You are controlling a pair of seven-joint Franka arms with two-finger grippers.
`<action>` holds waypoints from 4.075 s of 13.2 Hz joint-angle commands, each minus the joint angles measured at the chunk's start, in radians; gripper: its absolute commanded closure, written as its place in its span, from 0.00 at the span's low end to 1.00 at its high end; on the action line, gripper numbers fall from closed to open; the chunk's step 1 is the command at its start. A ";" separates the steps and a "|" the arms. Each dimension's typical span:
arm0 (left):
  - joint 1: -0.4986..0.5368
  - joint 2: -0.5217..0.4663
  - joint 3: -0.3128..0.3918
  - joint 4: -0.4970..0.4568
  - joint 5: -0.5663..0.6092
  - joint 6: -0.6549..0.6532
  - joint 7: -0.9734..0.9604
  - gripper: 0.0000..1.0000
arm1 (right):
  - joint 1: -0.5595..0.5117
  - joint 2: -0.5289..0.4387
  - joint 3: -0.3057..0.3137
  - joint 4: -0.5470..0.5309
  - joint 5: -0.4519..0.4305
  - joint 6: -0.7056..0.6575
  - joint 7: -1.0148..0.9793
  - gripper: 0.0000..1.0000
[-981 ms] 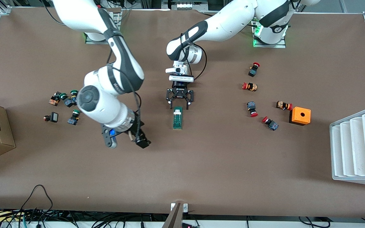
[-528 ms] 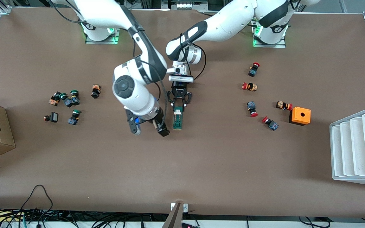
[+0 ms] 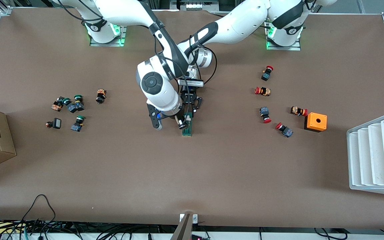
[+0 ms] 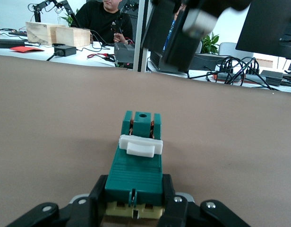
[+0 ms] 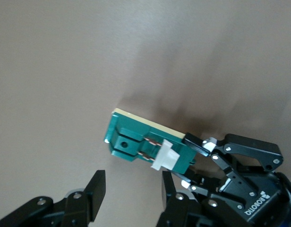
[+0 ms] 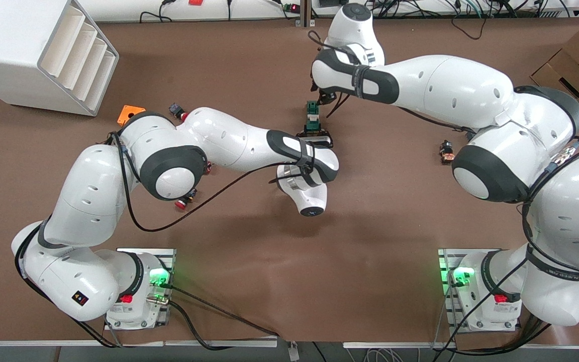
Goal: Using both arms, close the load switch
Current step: 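Push the white lever down with the right gripper fingertips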
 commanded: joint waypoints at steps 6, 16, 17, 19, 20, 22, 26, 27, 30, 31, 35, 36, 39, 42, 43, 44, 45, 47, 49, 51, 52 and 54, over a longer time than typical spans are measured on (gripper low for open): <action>-0.022 0.033 0.010 0.026 0.019 -0.005 -0.042 0.83 | 0.065 -0.023 -0.011 -0.116 -0.002 0.116 0.042 0.44; -0.021 0.039 0.010 0.027 0.019 -0.007 -0.054 0.83 | 0.096 0.006 -0.006 -0.165 -0.005 0.235 0.042 0.44; -0.021 0.039 0.010 0.027 0.019 -0.007 -0.054 0.83 | 0.096 0.009 -0.006 -0.165 -0.005 0.246 0.042 0.44; -0.021 0.039 0.017 0.027 0.019 -0.007 -0.066 0.83 | 0.096 0.021 -0.006 -0.165 -0.010 0.263 0.042 0.44; -0.021 0.038 0.017 0.027 0.019 -0.007 -0.066 0.83 | 0.096 0.030 -0.006 -0.165 -0.010 0.281 0.042 0.44; -0.021 0.039 0.017 0.027 0.019 -0.007 -0.070 0.83 | 0.096 0.044 -0.005 -0.163 -0.011 0.301 0.042 0.44; -0.018 0.039 0.019 0.027 0.019 -0.007 -0.077 0.83 | 0.093 0.047 -0.005 -0.150 -0.008 0.304 0.042 0.44; -0.018 0.039 0.019 0.027 0.019 -0.007 -0.082 0.83 | 0.093 0.047 -0.005 -0.145 -0.007 0.304 0.042 0.46; -0.018 0.039 0.022 0.026 0.019 -0.007 -0.083 0.83 | 0.094 0.044 -0.005 -0.139 -0.008 0.301 0.042 0.54; -0.018 0.039 0.027 0.026 0.019 -0.007 -0.083 0.83 | 0.094 0.044 -0.005 -0.139 -0.008 0.301 0.042 0.56; -0.018 0.038 0.028 0.026 0.019 -0.007 -0.083 0.83 | 0.094 0.040 -0.006 -0.137 -0.008 0.300 0.039 0.65; -0.021 0.038 0.028 0.026 0.019 -0.010 -0.083 0.83 | 0.094 0.038 -0.006 -0.131 -0.008 0.297 0.038 0.66; -0.021 0.039 0.027 0.026 0.019 -0.011 -0.083 0.83 | 0.093 0.031 -0.009 -0.107 -0.008 0.261 0.038 0.66; -0.021 0.038 0.028 0.026 0.018 -0.011 -0.083 0.83 | 0.093 0.029 -0.009 -0.105 -0.010 0.260 0.038 0.67; -0.021 0.039 0.028 0.026 0.018 -0.011 -0.083 0.83 | 0.093 0.029 -0.009 -0.105 -0.010 0.260 0.036 0.70; -0.021 0.038 0.027 0.026 0.019 -0.011 -0.083 0.83 | 0.093 0.029 -0.009 -0.105 -0.010 0.260 0.036 0.71; -0.021 0.038 0.027 0.026 0.018 -0.011 -0.083 0.83 | 0.093 0.029 -0.009 -0.105 -0.010 0.260 0.036 0.72; -0.021 0.038 0.027 0.026 0.019 -0.011 -0.083 0.83 | 0.091 0.029 -0.009 -0.105 -0.010 0.260 0.033 0.75; -0.021 0.038 0.027 0.026 0.019 -0.011 -0.083 0.83 | 0.088 0.029 -0.011 -0.102 -0.010 0.258 0.030 0.78; -0.021 0.038 0.028 0.026 0.019 -0.011 -0.083 0.83 | 0.079 0.029 -0.011 -0.088 -0.010 0.258 0.030 0.79; -0.021 0.038 0.027 0.027 0.019 -0.011 -0.083 0.83 | 0.074 0.029 -0.011 -0.084 -0.010 0.257 0.028 0.81; -0.021 0.038 0.028 0.026 0.019 -0.011 -0.083 0.83 | 0.064 0.031 -0.011 -0.074 -0.008 0.242 0.030 0.82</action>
